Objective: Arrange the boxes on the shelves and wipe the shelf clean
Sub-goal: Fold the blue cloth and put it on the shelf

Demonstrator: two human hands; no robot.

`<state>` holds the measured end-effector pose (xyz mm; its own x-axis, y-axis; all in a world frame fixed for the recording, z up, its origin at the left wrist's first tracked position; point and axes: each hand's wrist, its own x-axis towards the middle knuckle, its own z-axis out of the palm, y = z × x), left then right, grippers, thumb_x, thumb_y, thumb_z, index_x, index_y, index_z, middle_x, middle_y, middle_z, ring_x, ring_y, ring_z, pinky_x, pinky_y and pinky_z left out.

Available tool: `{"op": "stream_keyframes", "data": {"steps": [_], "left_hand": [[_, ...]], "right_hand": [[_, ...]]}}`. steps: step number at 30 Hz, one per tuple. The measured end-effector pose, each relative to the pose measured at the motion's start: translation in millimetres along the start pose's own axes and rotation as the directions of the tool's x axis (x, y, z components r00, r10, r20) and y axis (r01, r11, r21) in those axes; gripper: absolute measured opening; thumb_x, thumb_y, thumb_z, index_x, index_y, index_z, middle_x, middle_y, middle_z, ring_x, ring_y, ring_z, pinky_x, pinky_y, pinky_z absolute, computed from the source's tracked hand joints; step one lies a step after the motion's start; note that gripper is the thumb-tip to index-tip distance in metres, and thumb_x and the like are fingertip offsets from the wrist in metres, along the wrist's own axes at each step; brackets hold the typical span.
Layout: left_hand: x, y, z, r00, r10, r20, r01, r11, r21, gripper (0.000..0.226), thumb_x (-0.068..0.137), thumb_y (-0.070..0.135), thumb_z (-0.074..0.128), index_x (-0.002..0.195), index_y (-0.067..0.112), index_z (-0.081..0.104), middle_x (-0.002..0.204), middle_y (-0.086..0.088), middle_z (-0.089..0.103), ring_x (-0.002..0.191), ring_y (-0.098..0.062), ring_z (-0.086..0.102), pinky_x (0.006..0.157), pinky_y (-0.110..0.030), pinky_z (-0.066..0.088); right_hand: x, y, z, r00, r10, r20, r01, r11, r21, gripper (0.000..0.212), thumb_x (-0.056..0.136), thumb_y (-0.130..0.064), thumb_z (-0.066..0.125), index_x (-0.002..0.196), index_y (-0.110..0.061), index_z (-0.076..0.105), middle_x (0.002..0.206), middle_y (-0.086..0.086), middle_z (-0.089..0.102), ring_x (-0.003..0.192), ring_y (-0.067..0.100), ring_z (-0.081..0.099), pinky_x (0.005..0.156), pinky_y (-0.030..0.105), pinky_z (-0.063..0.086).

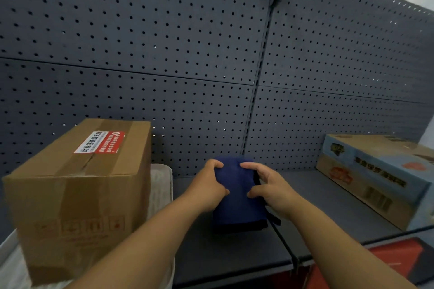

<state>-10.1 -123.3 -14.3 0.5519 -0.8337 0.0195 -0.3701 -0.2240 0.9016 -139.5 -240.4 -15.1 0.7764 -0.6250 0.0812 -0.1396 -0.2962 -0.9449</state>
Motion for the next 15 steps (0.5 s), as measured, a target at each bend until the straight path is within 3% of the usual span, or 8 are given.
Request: {"op": "stream_keyframes", "data": {"steps": [4,7,10,12,15], "left_hand": [[14,-7,-3,0.992,-0.122,-0.027,0.124,0.987,0.104,0.061,0.079,0.001,0.063,0.130,0.020,0.036,0.113,-0.008,0.053,0.091,-0.022,0.055,0.061,-0.024,0.044],[25,-14,-2,0.982,-0.185,-0.049,0.191,0.967,0.169,0.066,0.078,0.001,0.064,0.134,0.019,0.034,0.115,-0.009,0.052,0.091,-0.022,0.053,0.060,-0.025,0.044],[37,-22,0,0.974,-0.215,-0.076,0.228,0.944,0.237,0.070,0.081,0.001,0.062,0.141,0.018,0.031,0.132,-0.013,0.049,0.102,-0.024,0.055,0.075,-0.027,0.045],[46,-28,3,0.970,-0.224,-0.091,0.241,0.928,0.285,0.070,0.085,0.002,0.058,0.146,0.017,0.027,0.143,-0.012,0.043,0.119,-0.026,0.051,0.086,-0.024,0.043],[59,-35,4,0.965,-0.244,-0.101,0.263,0.904,0.338,0.068,0.088,0.004,0.055,0.148,0.014,0.025,0.150,-0.009,0.038,0.131,-0.025,0.043,0.103,-0.026,0.036]], "right_hand": [[29,12,8,0.989,0.073,0.130,-0.065,0.996,-0.059,0.068,0.071,0.018,0.059,0.127,-0.021,0.051,0.137,0.006,0.045,0.116,0.021,0.049,0.078,0.027,0.051],[49,20,14,0.977,0.101,0.186,-0.070,0.984,-0.166,0.071,0.073,0.015,0.061,0.132,-0.023,0.047,0.143,0.005,0.039,0.115,0.017,0.042,0.067,0.017,0.045],[65,28,19,0.971,0.104,0.217,-0.050,0.969,-0.240,0.074,0.075,0.012,0.063,0.138,-0.021,0.043,0.147,0.005,0.035,0.116,0.016,0.041,0.066,0.015,0.043],[75,35,21,0.968,0.103,0.230,-0.040,0.963,-0.265,0.075,0.075,0.011,0.064,0.140,-0.020,0.041,0.148,0.007,0.037,0.114,0.015,0.043,0.066,0.014,0.043],[89,43,22,0.966,0.111,0.233,-0.037,0.953,-0.301,0.076,0.075,0.009,0.066,0.140,-0.020,0.041,0.146,0.009,0.041,0.109,0.016,0.048,0.062,0.013,0.043]]}}
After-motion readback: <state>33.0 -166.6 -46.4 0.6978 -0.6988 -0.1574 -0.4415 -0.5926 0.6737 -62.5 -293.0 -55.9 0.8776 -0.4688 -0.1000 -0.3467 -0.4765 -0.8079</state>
